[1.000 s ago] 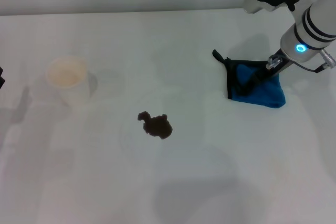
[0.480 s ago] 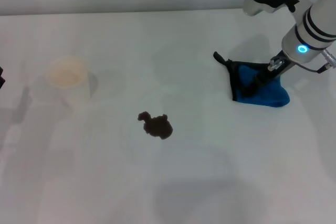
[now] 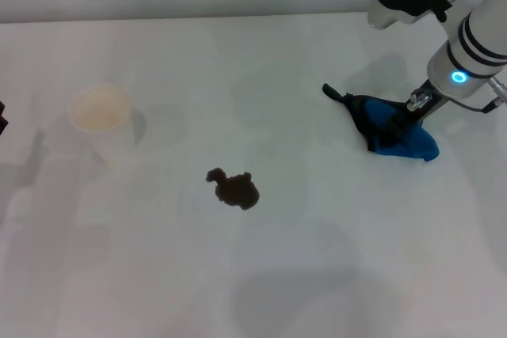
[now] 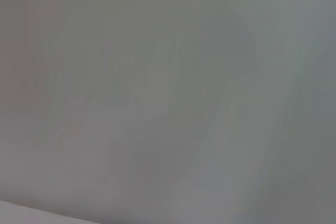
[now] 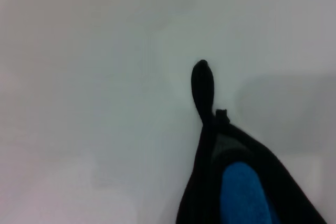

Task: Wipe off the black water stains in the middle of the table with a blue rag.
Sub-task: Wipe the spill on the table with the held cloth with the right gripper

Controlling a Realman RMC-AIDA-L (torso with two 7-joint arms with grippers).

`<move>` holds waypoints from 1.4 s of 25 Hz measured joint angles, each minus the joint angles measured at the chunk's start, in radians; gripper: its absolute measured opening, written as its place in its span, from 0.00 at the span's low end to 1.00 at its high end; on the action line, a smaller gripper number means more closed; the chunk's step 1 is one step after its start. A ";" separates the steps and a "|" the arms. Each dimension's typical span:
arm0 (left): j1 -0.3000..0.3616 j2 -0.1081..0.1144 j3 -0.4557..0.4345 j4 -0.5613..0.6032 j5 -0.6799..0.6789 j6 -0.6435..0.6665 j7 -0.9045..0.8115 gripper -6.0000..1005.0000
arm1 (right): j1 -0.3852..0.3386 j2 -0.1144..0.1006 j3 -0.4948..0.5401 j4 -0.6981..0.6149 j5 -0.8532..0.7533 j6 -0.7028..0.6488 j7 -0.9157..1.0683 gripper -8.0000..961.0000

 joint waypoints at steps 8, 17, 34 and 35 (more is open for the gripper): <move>0.000 0.001 0.000 0.000 0.000 0.011 0.000 0.87 | -0.006 0.007 0.000 -0.012 0.123 0.005 -0.071 0.12; -0.002 0.002 0.000 0.002 0.000 0.015 0.000 0.87 | -0.038 0.013 -0.072 0.012 0.398 -0.003 -0.221 0.12; -0.025 0.002 0.004 0.012 0.006 0.040 0.000 0.87 | -0.198 0.015 -0.374 0.073 1.047 -0.190 -0.574 0.11; -0.026 0.002 0.004 0.012 0.006 0.040 0.000 0.87 | -0.202 0.016 -0.388 0.080 1.077 -0.197 -0.594 0.11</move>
